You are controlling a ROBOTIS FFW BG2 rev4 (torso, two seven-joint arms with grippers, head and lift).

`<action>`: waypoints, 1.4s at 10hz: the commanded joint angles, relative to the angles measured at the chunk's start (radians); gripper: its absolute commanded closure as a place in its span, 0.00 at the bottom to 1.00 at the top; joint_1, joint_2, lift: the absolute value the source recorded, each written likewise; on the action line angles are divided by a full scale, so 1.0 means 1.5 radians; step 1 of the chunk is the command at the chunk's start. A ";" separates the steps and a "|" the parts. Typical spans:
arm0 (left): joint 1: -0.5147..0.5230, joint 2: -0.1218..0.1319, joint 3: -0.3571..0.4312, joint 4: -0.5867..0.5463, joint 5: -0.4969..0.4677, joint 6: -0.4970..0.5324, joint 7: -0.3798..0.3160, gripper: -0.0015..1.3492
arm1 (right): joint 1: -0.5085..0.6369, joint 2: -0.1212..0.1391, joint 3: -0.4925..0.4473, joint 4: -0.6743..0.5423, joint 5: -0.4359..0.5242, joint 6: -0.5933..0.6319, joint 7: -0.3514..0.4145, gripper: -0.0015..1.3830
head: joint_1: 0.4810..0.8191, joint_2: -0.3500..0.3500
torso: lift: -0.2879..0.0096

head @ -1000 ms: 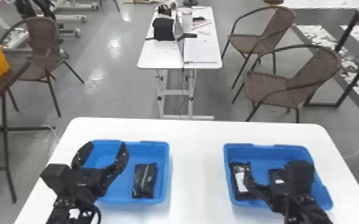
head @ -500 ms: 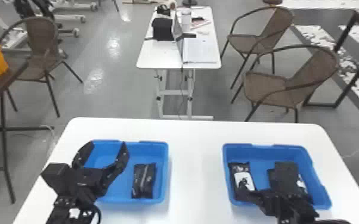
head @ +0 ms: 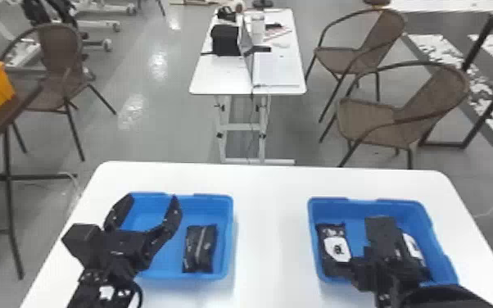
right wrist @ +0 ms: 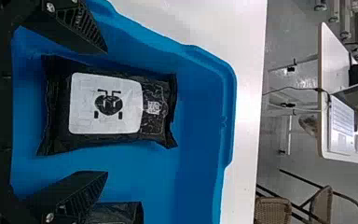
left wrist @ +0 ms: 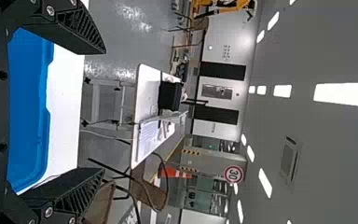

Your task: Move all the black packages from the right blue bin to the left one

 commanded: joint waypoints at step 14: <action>0.000 -0.002 0.012 0.001 0.013 -0.020 -0.011 0.10 | 0.084 -0.014 -0.015 -0.204 0.080 -0.037 0.053 0.87 | 0.63 0.55 | 0.97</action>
